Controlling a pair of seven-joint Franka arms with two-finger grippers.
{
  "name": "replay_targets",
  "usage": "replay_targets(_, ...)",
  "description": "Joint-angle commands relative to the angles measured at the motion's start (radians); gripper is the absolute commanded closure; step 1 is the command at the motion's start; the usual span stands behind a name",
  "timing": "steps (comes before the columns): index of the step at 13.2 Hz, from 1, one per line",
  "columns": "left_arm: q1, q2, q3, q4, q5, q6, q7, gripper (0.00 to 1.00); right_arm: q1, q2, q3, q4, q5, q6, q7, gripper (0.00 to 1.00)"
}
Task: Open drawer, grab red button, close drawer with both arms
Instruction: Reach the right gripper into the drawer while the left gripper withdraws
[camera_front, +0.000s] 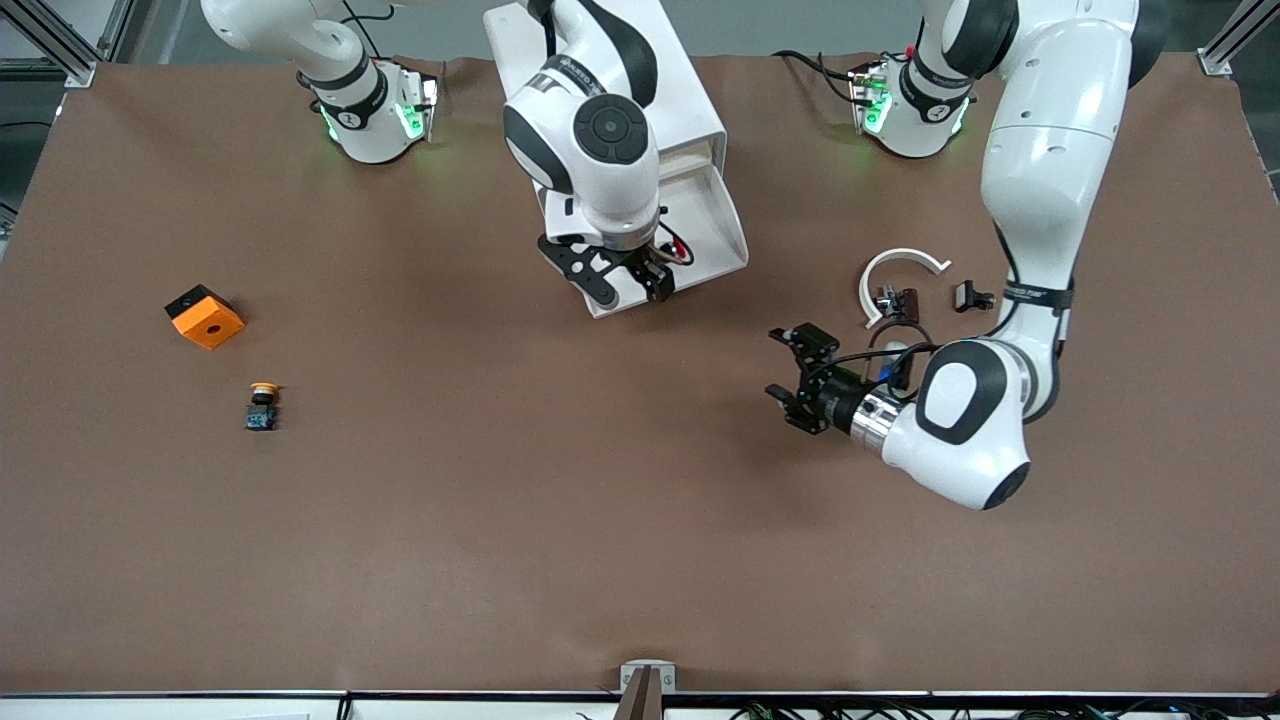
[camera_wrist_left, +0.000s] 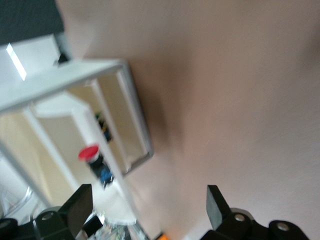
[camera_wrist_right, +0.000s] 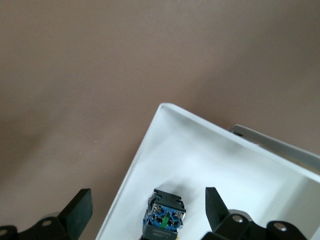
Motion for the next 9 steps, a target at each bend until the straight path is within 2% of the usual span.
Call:
replay_targets(1,-0.015,-0.054,0.004,0.002,0.142,-0.011,0.067,0.0,0.026,0.03,-0.001,0.002,0.002,-0.003,0.033,0.0)
replay_targets(5,-0.05,-0.066,0.004,0.085,0.29,0.003,0.256,0.0,0.047,0.043,-0.001,0.002,0.005,-0.004,0.03,0.02)
replay_targets(9,-0.053,-0.132,-0.007,0.082,0.418,0.041,0.322,0.0,0.053,0.045,-0.001,0.003,0.011,0.002,0.019,0.53)
